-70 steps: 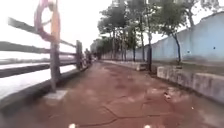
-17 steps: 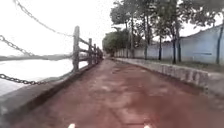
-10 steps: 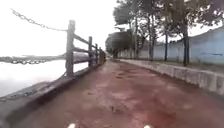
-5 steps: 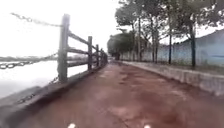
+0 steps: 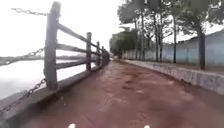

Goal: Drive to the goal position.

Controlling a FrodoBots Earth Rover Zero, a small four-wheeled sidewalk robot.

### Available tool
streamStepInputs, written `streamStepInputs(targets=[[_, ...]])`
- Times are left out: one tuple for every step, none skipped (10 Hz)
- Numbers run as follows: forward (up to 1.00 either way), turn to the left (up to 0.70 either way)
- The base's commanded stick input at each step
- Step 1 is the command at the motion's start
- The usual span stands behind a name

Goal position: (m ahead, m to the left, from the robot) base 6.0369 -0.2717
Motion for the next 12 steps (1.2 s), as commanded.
streamStepInputs(targets=[[0.85,0.03],[0.85,0.03],[0.85,0.03],[0.85,0.03],[0.85,0.03],[0.85,-0.02],[0.85,-0.09],[0.85,-0.16],[0.85,-0.24],[0.85,-0.31],[0.85,-0.31],[0.85,-0.31]])
